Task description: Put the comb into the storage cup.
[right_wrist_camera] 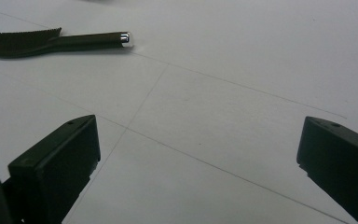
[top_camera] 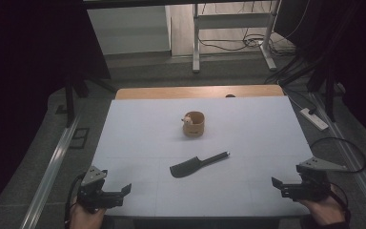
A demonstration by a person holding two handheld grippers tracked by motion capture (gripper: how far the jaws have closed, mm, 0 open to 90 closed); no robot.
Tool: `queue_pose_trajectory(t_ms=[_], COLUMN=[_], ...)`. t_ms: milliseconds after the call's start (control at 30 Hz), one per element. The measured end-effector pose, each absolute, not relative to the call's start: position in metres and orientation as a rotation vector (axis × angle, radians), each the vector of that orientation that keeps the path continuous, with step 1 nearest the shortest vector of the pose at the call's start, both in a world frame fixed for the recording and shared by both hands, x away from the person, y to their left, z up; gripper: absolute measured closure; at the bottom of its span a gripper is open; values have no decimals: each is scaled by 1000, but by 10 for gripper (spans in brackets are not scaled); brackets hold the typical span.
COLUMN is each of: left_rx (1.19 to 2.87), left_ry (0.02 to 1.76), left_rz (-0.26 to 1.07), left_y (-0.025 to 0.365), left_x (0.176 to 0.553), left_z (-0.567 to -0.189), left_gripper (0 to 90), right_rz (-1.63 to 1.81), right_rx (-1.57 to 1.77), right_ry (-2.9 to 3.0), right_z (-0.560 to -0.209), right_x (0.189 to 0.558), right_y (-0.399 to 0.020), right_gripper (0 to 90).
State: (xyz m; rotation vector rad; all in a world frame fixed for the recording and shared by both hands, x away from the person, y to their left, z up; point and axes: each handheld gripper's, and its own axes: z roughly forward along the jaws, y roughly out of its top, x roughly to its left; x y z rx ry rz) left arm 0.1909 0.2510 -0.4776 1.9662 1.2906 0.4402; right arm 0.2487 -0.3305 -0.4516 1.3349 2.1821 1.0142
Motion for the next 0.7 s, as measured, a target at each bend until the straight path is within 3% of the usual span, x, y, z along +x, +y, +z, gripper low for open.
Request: queue_pose_trajectory(t_ms=[700], left_rx=[2018], left_ry=[1250], left_rz=[458], left_y=[245], left_x=[190], left_z=[-478], left_gripper=[3], right_rz=[1011], right_rx=[1325], right_ry=[2226], right_z=[-453], right_x=[251], right_y=[-329], right_gripper=[0])
